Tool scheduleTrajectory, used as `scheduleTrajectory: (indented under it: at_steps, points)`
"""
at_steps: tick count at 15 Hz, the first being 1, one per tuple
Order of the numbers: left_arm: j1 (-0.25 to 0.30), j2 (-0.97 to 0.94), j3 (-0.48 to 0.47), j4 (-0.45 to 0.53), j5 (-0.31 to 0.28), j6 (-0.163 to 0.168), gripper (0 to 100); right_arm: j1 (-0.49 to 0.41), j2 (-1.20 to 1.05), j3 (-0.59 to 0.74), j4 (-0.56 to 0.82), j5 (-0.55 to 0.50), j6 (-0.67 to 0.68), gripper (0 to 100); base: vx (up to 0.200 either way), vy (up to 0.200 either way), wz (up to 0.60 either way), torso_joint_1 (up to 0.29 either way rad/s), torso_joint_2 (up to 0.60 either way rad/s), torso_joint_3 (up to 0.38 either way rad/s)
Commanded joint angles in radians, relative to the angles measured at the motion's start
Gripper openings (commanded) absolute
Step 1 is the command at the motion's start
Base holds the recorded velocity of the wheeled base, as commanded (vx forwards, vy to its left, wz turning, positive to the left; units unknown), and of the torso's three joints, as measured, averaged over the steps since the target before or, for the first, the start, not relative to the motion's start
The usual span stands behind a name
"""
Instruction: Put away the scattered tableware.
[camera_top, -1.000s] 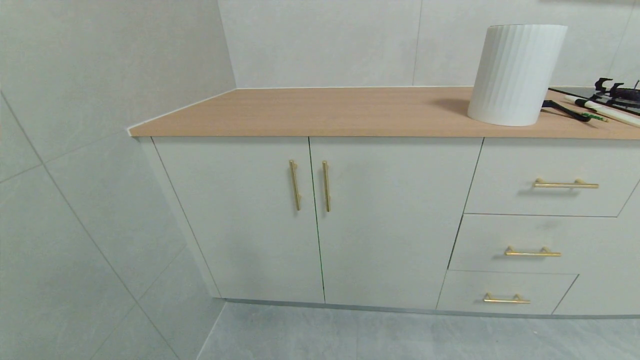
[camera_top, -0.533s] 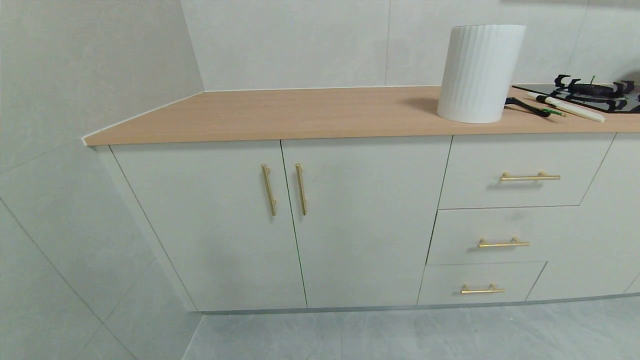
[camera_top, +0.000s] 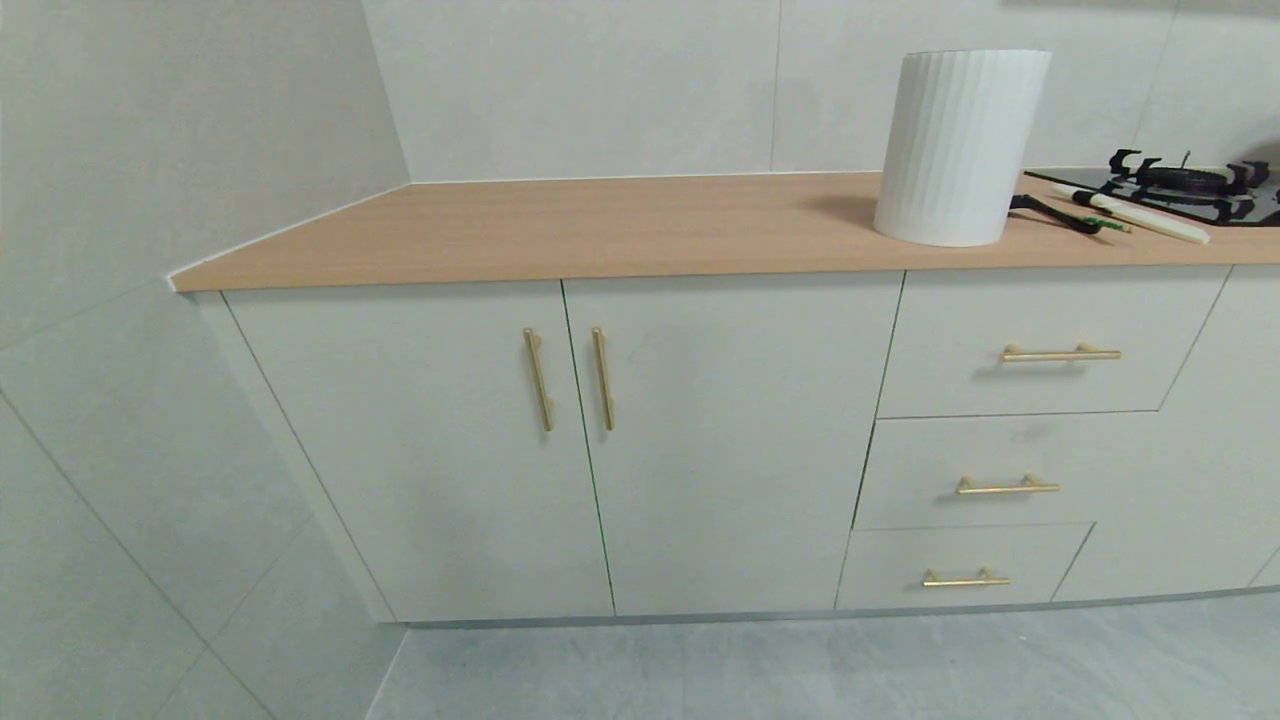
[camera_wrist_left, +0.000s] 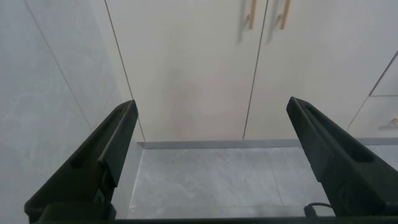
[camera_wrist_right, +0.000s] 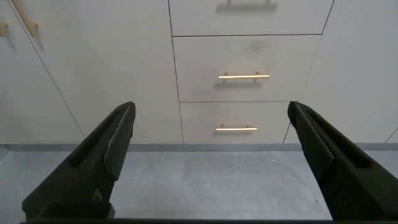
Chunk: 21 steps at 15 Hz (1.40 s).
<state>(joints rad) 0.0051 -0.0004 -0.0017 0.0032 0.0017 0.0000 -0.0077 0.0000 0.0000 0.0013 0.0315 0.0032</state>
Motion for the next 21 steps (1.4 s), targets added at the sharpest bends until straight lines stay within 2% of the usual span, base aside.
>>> scheduleTrajectory:
  at_steps: [1, 15, 21]
  points:
    - [0.001, 0.000, 0.000, 0.000, 0.000, 0.000, 100, 0.000, 0.002, 0.000, 0.000, 0.001, 0.000, 100, 0.000, -0.200, 0.00, -0.007, 0.00, 0.007]
    - [-0.001, 0.000, 0.000, 0.000, 0.001, 0.000, 100, 0.000, 0.002, 0.000, 0.000, -0.002, 0.000, 100, 0.000, -0.200, 0.00, 0.003, 0.00, 0.002]
    - [0.001, 0.000, 0.000, 0.000, 0.000, 0.000, 100, 0.000, 0.002, 0.000, 0.000, 0.001, 0.000, 100, 0.000, 0.000, 0.00, 0.000, 0.00, 0.000]
